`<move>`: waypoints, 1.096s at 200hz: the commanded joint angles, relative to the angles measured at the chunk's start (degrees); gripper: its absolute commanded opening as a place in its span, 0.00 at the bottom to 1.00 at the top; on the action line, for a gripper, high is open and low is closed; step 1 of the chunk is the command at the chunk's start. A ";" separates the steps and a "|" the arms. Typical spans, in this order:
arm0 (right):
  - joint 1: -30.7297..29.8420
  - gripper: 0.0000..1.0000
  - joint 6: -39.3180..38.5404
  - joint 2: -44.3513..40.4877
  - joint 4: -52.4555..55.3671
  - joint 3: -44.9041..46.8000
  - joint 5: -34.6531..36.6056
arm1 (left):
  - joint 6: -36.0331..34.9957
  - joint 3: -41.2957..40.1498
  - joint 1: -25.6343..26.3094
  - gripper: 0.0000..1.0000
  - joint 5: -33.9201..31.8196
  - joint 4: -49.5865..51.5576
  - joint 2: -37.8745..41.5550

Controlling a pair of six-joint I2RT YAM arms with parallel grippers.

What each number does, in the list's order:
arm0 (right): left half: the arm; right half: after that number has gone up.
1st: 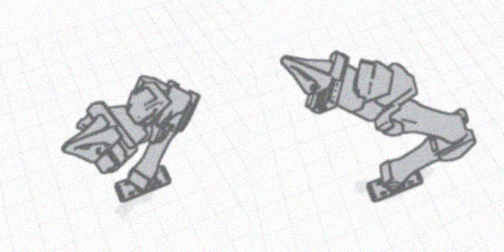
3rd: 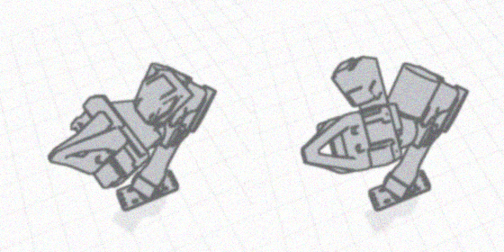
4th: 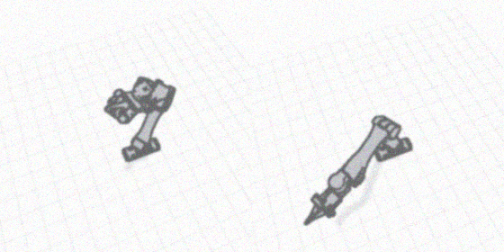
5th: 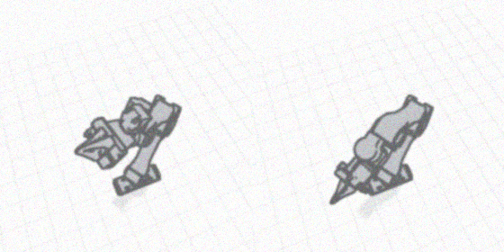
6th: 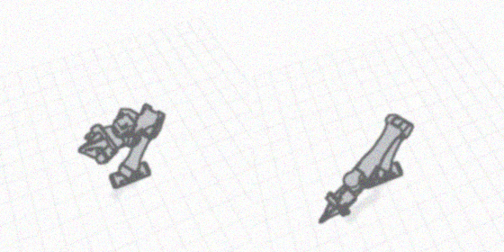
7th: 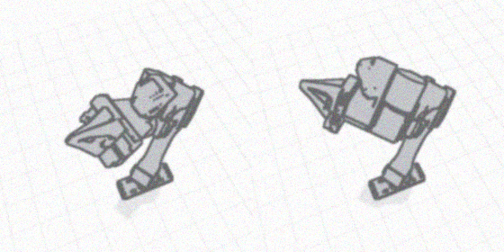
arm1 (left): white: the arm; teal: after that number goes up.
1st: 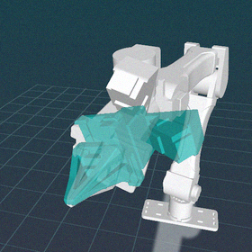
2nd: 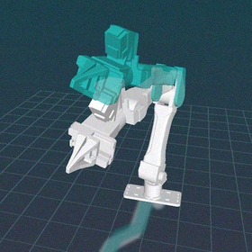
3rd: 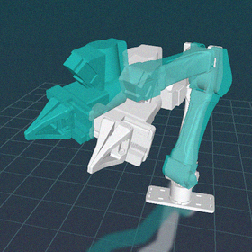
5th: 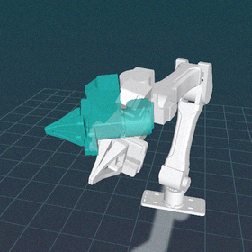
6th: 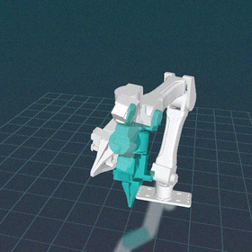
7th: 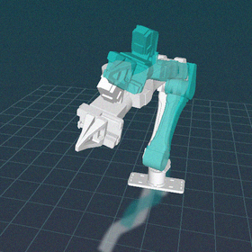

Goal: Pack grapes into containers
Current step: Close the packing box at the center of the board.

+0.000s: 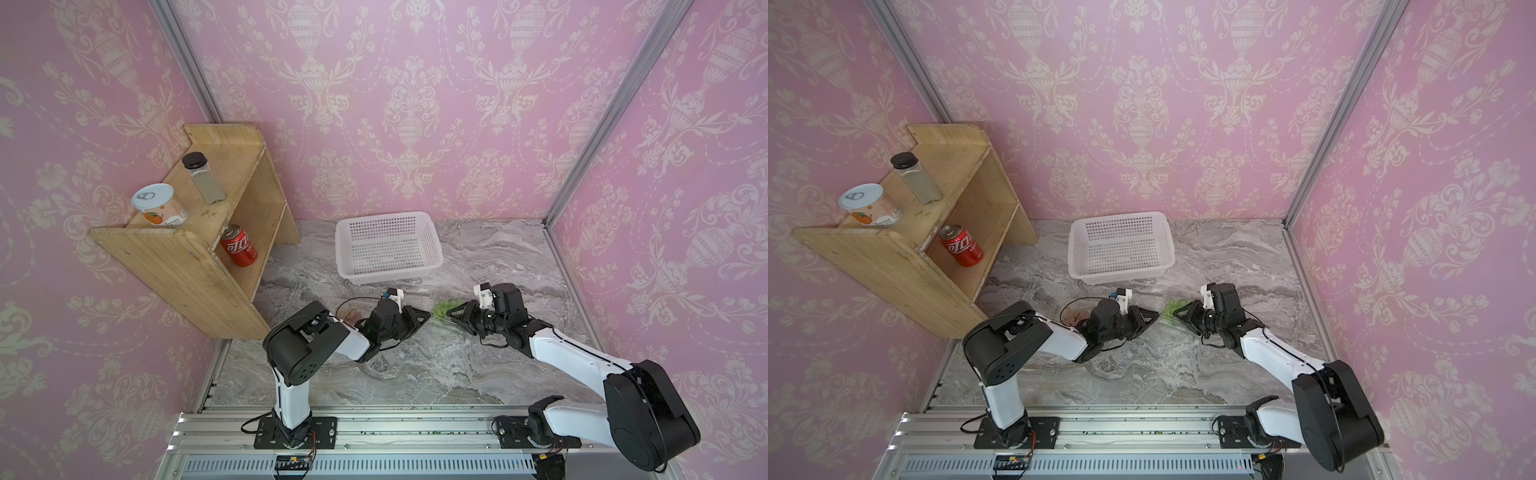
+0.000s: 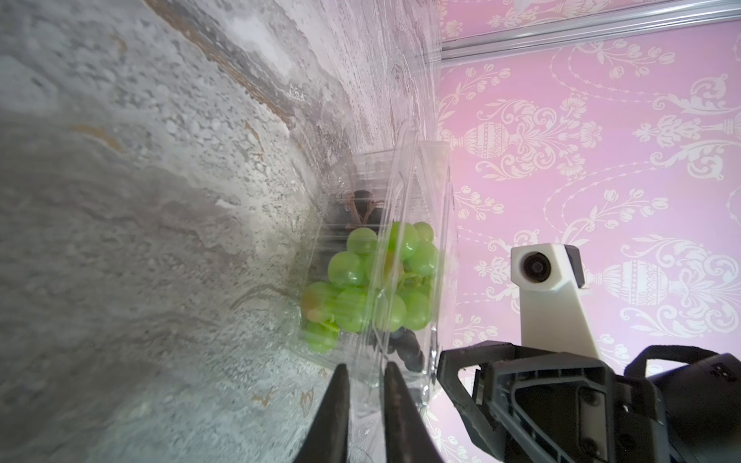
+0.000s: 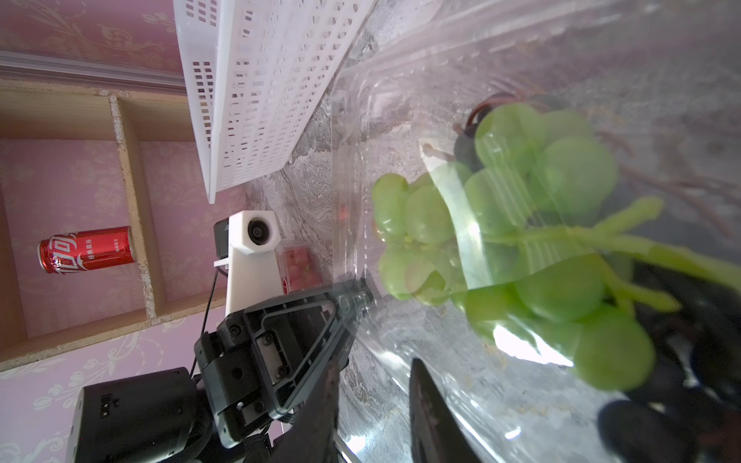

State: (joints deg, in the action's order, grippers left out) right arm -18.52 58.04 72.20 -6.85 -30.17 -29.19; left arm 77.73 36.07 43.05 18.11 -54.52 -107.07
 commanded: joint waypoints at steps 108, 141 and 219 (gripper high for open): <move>-0.45 0.31 -0.07 1.42 0.35 0.40 0.14 | 1.74 -0.68 0.98 0.10 0.39 -1.83 -2.58; -0.43 0.31 -0.38 1.20 0.59 -0.05 0.06 | 0.59 -0.88 0.82 0.16 -0.36 -0.49 -0.85; -0.37 0.33 -4.38 -2.54 7.18 -5.07 0.22 | -9.04 3.95 -0.02 0.43 -2.98 18.18 10.10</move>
State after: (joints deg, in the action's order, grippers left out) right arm -18.52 56.60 71.68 -3.57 -32.51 -29.19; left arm 74.70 37.10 43.35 17.30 -45.47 -101.60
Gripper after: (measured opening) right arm 0.325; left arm 0.422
